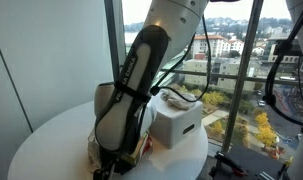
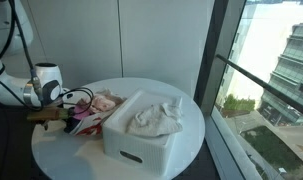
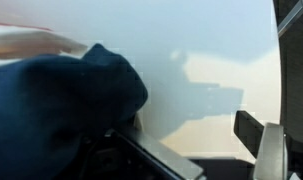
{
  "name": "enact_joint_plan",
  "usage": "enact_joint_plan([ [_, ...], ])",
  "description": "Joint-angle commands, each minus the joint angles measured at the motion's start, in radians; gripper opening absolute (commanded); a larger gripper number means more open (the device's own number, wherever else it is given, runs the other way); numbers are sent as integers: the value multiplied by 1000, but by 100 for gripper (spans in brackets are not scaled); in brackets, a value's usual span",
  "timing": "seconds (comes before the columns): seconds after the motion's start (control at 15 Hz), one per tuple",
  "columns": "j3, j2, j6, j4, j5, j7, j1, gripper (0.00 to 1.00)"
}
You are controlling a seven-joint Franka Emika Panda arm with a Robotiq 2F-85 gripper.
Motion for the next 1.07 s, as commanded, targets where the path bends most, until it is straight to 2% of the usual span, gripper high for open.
enact_joint_plan([
  [0.0, -47, -4, -13, 27, -41, 20, 39, 100],
  [0.53, -124, -17, -5, 31, -119, 50, 86, 100],
  [1.0, -104, -47, -9, 23, -109, 40, 73, 100],
])
